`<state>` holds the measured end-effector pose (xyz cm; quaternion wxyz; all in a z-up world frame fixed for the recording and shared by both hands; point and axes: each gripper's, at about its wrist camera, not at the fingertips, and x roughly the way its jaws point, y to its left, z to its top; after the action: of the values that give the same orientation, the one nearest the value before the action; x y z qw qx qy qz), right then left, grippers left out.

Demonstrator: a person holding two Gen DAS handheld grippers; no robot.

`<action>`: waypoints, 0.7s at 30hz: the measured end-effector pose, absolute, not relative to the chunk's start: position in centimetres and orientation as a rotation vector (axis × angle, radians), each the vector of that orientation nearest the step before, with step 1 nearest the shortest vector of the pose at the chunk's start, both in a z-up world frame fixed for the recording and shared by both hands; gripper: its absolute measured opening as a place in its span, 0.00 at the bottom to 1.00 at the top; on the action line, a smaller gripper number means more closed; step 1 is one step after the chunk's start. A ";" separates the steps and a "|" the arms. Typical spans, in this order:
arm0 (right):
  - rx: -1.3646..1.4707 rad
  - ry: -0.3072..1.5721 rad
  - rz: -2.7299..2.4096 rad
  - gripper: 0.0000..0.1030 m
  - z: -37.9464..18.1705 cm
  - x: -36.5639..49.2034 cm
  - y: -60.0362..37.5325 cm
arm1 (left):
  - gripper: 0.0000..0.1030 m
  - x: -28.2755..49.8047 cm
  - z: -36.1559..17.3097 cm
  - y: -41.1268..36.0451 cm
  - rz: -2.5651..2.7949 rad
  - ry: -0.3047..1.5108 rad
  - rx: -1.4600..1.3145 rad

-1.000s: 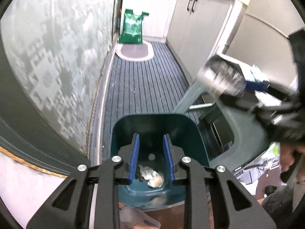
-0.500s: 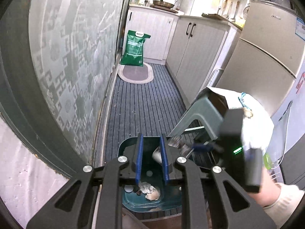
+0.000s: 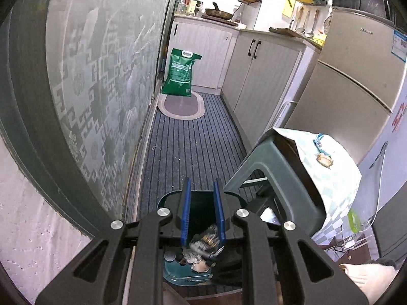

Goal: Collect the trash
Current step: 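Open the left tool to drop the brown lid while the right tool drops the black bag, then move both tools back to the table toward the blue-and-white snack bag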

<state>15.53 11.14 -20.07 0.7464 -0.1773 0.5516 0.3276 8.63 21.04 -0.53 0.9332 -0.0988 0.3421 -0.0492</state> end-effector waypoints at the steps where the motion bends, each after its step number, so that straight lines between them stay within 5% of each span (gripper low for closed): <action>1: -0.391 1.210 0.713 0.78 -20.3 15.5 11.1 | 0.19 8.6 -0.4 21.0 -0.099 0.696 -0.201; 10: -0.377 1.163 0.745 0.80 -18.2 14.2 10.8 | 0.19 8.0 2.7 20.2 -0.103 0.610 -0.213; 21: -0.295 0.984 0.785 0.75 -9.4 13.1 7.7 | 0.26 8.0 6.4 17.6 -0.105 0.515 -0.220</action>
<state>13.14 7.73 -9.42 0.7983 -0.1376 0.4585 0.3655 8.02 17.64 6.37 0.9597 -0.1087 0.2539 -0.0520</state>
